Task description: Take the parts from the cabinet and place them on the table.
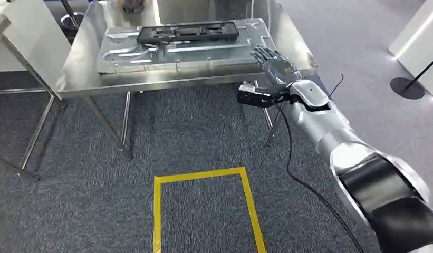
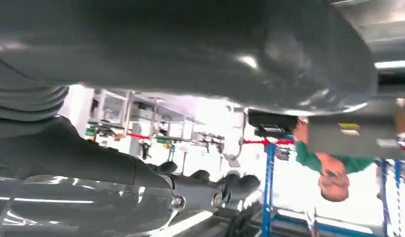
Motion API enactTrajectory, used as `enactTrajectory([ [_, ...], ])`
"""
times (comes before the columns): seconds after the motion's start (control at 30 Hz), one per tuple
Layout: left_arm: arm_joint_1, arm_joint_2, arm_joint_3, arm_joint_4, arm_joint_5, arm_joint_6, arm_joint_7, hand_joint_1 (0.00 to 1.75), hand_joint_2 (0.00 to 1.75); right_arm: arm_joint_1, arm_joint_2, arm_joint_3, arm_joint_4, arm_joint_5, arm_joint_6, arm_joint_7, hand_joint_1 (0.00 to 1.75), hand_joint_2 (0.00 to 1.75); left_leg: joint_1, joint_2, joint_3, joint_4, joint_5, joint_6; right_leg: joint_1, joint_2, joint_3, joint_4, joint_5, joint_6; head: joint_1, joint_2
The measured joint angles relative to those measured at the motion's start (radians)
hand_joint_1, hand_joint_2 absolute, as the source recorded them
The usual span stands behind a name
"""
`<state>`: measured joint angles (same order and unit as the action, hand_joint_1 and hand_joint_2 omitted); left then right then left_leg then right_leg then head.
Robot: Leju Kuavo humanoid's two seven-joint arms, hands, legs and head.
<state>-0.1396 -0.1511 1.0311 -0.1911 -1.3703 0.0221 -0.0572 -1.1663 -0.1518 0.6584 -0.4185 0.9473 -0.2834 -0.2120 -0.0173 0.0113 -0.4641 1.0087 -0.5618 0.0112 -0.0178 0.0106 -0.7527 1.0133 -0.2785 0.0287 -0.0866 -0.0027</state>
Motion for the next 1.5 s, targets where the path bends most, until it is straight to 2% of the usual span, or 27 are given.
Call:
enactTrajectory([
  [0.07, 0.003, 0.002, 0.000, 0.000, 0.003, 0.000, 0.013, 0.00, 0.00, 0.002, 0.000, -0.001, 0.013, -0.001, -0.005, -0.007, 0.00, 0.00, 0.003, 0.002, -0.015, -0.013, 0.036, 0.020, -0.008, 0.002, -0.004, -0.030, 0.032, 0.013, -0.001, 0.000],
  [0.13, 0.001, 0.005, 0.004, 0.000, 0.012, 0.003, 0.018, 0.00, 0.00, 0.000, 0.006, -0.002, 0.024, 0.005, -0.004, -0.005, 0.00, 0.00, 0.005, 0.012, -0.048, -0.018, 0.072, 0.039, -0.010, -0.002, -0.036, 0.033, -0.089, 0.014, -0.001, 0.000],
  [0.2, -0.002, 0.005, 0.008, 0.000, 0.021, 0.004, 0.013, 0.00, 0.00, -0.011, 0.012, -0.002, 0.029, 0.013, -0.002, 0.009, 0.00, 0.00, 0.004, 0.011, -0.087, -0.017, 0.105, 0.042, -0.009, -0.004, -0.070, 0.195, -0.218, 0.020, -0.001, 0.000],
  [0.27, -0.005, 0.006, 0.015, 0.000, 0.027, 0.004, -0.003, 0.00, 0.00, -0.014, 0.017, -0.001, 0.033, 0.025, 0.000, 0.019, 0.00, 0.00, 0.003, 0.011, -0.127, -0.016, 0.136, 0.041, -0.005, -0.004, -0.070, 0.316, -0.215, 0.023, -0.001, 0.000],
  [0.33, -0.010, 0.005, 0.019, 0.000, 0.027, 0.005, -0.009, 0.00, 0.00, -0.004, 0.020, -0.001, 0.038, 0.027, -0.008, 0.020, 0.00, 0.00, 0.003, 0.010, -0.169, -0.013, 0.167, 0.038, -0.004, -0.004, -0.010, 0.300, -0.140, 0.020, -0.001, 0.000],
  [0.37, -0.011, 0.005, 0.019, 0.000, 0.024, 0.005, -0.008, 0.00, 0.00, -0.001, 0.021, -0.001, 0.038, 0.027, -0.013, 0.020, 0.00, 0.00, 0.003, 0.008, -0.191, -0.010, 0.182, 0.035, -0.003, -0.003, 0.051, 0.239, -0.130, 0.016, -0.001, 0.000],
  [0.43, -0.014, 0.005, 0.019, 0.000, 0.016, 0.005, -0.004, 0.00, 0.00, -0.003, 0.021, -0.005, 0.035, 0.026, -0.022, 0.017, 0.00, 0.00, -0.002, 0.002, -0.214, 0.006, 0.200, 0.027, 0.007, 0.005, 0.239, 0.032, -0.224, 0.001, -0.001, 0.000],
  [0.47, -0.014, 0.005, 0.019, 0.000, 0.011, 0.003, -0.003, 0.00, 0.00, -0.003, 0.021, -0.007, 0.034, 0.025, -0.027, 0.015, 0.00, 0.00, 0.000, 0.004, -0.220, 0.009, 0.210, 0.021, 0.006, 0.000, 0.255, -0.017, -0.254, -0.006, -0.001, 0.000],
  [0.57, -0.011, 0.005, 0.019, 0.000, 0.008, 0.002, 0.006, 0.00, 0.00, 0.010, 0.022, -0.011, 0.037, 0.025, -0.027, 0.013, 0.00, 0.00, 0.006, 0.002, -0.223, -0.006, 0.245, 0.001, 0.012, -0.003, 0.242, -0.022, -0.220, -0.027, 0.000, 0.000],
  [0.6, -0.008, 0.006, 0.019, 0.000, 0.007, 0.002, 0.009, 0.00, 0.00, 0.013, 0.022, -0.013, 0.037, 0.024, -0.027, 0.011, 0.00, 0.00, 0.011, 0.000, -0.230, 0.007, 0.222, -0.002, 0.007, -0.008, 0.235, -0.026, -0.204, -0.035, -0.001, 0.000],
  [0.63, -0.006, 0.006, 0.019, 0.000, 0.007, 0.002, 0.013, 0.00, 0.00, 0.014, 0.022, -0.014, 0.037, 0.024, -0.027, 0.006, 0.00, 0.00, 0.011, -0.004, -0.248, 0.046, 0.161, -0.006, 0.009, -0.008, 0.220, -0.028, -0.189, -0.041, -0.001, 0.000],
  [0.7, 0.000, 0.006, 0.019, 0.000, 0.007, 0.002, 0.013, 0.00, 0.00, 0.017, 0.017, -0.016, 0.036, 0.024, -0.027, 0.001, 0.00, 0.00, 0.019, -0.004, -0.285, 0.194, 0.032, -0.015, 0.010, -0.008, 0.182, -0.028, -0.157, -0.043, -0.001, 0.000],
  [0.73, 0.001, 0.006, 0.019, 0.000, 0.007, 0.002, 0.013, 0.00, 0.00, 0.018, 0.012, -0.017, 0.036, 0.024, -0.027, 0.001, 0.00, 0.00, 0.022, -0.004, -0.296, 0.266, 0.000, -0.019, 0.010, -0.008, 0.163, -0.027, -0.143, -0.041, -0.001, 0.000],
  [0.8, 0.001, 0.006, 0.019, 0.000, 0.007, 0.002, 0.013, 0.00, 0.00, 0.025, 0.000, -0.017, 0.036, 0.024, -0.027, 0.001, 0.00, 0.00, 0.031, -0.004, -0.284, 0.336, 0.035, -0.027, 0.009, -0.012, 0.124, -0.025, -0.114, -0.036, -0.001, 0.000],
  [0.87, 0.000, 0.006, 0.019, 0.000, 0.007, 0.002, 0.013, 0.00, 0.00, 0.027, -0.004, -0.018, 0.036, 0.024, -0.027, 0.001, 0.00, 0.00, 0.041, -0.003, -0.202, 0.261, 0.104, -0.033, 0.008, -0.012, 0.083, -0.020, -0.084, -0.027, -0.001, 0.000],
  [0.93, -0.003, 0.005, 0.019, 0.000, 0.007, 0.002, 0.013, 0.00, 0.00, 0.027, -0.004, -0.021, 0.031, 0.024, -0.027, 0.001, 0.00, 0.00, 0.043, 0.000, -0.047, 0.087, 0.057, -0.032, 0.007, -0.010, 0.054, -0.011, -0.063, -0.013, -0.001, 0.000],
  [0.97, -0.006, 0.005, 0.019, 0.000, 0.007, 0.002, 0.013, 0.00, 0.00, 0.024, -0.005, -0.024, 0.029, 0.024, -0.027, 0.001, 0.00, 0.00, 0.036, -0.004, -0.008, -0.001, 0.021, -0.028, 0.006, -0.012, 0.044, -0.004, -0.055, -0.006, -0.001, 0.000],
  [1.07, 0.001, 0.006, 0.019, 0.000, 0.009, 0.002, 0.013, 0.00, 0.00, 0.038, -0.004, -0.024, 0.029, 0.023, -0.024, 0.001, 0.00, 0.00, 0.021, -0.004, -0.037, -0.005, 0.041, 0.004, -0.005, -0.015, 0.038, -0.024, -0.010, 0.020, 0.000, 0.000],
  [1.1, 0.002, 0.006, 0.019, 0.000, 0.009, 0.003, 0.013, 0.00, 0.00, 0.045, 0.002, -0.024, 0.030, 0.023, -0.018, 0.000, 0.00, 0.00, 0.025, 0.001, -0.045, -0.009, 0.058, 0.015, -0.012, -0.012, 0.033, -0.024, -0.020, 0.023, 0.000, 0.000],
  [1.2, 0.004, 0.006, 0.019, 0.000, 0.008, 0.006, 0.006, 0.00, 0.00, 0.054, 0.019, -0.035, 0.030, 0.016, 0.013, -0.001, 0.00, 0.00, 0.018, 0.009, -0.089, -0.009, 0.098, 0.035, -0.010, -0.010, -0.026, 0.137, -0.213, 0.027, 0.000, 0.000],
  [1.23, 0.005, 0.005, 0.019, 0.000, 0.005, 0.011, 0.004, 0.00, 0.00, 0.056, 0.028, -0.041, 0.031, 0.006, 0.032, -0.004, 0.00, 1.75, 0.015, 0.011, -0.106, -0.008, 0.110, 0.037, -0.006, -0.010, -0.044, 0.221, -0.255, 0.028, -0.001, 0.000],
  [1.3, 0.008, 0.004, 0.019, 0.000, -0.001, 0.021, -0.001, 0.00, 0.00, 0.080, 0.043, -0.059, 0.032, -0.017, 0.064, -0.012, 0.00, 1.75, 0.009, 0.014, -0.139, -0.008, 0.131, 0.039, 0.002, -0.009, -0.045, 0.314, -0.237, 0.024, 0.000, 0.000],
  [1.33, 0.009, 0.003, 0.018, 0.000, -0.002, 0.026, -0.002, 0.00, 1.75, 0.102, 0.051, -0.074, 0.036, -0.042, 0.084, -0.018, 0.00, 0.00, 0.009, 0.015, -0.155, -0.007, 0.142, 0.039, 0.007, -0.008, -0.019, 0.305, -0.194, 0.019, -0.001, 0.000],
  [1.4, 0.010, -0.003, 0.018, 0.000, -0.003, 0.040, -0.001, 0.00, 1.75, 0.152, 0.066, -0.119, 0.040, -0.117, 0.114, -0.045, 0.00, 0.00, 0.010, 0.015, -0.181, -0.005, 0.162, 0.036, 0.020, -0.008, 0.084, 0.200, -0.142, 0.005, 0.000, 0.000],
  [1.43, 0.010, -0.006, 0.018, 0.000, -0.004, 0.048, -0.001, 0.00, 1.75, 0.181, 0.072, -0.152, 0.042, -0.176, 0.128, -0.065, 0.00, 1.75, 0.010, 0.016, -0.183, -0.004, 0.169, 0.033, 0.031, -0.005, 0.166, 0.106, -0.178, -0.006, -0.001, 0.000],
  [1.47, 0.009, -0.011, 0.017, 0.000, -0.005, 0.052, -0.001, 0.00, 1.75, 0.213, 0.078, -0.182, 0.045, -0.231, 0.135, -0.075, 0.00, 0.00, 0.005, 0.015, -0.184, 0.000, 0.172, 0.029, 0.039, -0.009, 0.241, 0.003, -0.214, -0.017, 0.000, 0.000],
  [1.5, 0.007, -0.014, 0.016, 0.000, -0.008, 0.056, -0.001, 0.00, 1.75, 0.274, 0.083, -0.214, 0.051, -0.303, 0.151, -0.060, 0.00, 0.00, 0.007, 0.015, -0.186, 0.001, 0.178, 0.023, 0.038, -0.014, 0.258, -0.039, -0.240, -0.030, -0.001, 0.000],
])
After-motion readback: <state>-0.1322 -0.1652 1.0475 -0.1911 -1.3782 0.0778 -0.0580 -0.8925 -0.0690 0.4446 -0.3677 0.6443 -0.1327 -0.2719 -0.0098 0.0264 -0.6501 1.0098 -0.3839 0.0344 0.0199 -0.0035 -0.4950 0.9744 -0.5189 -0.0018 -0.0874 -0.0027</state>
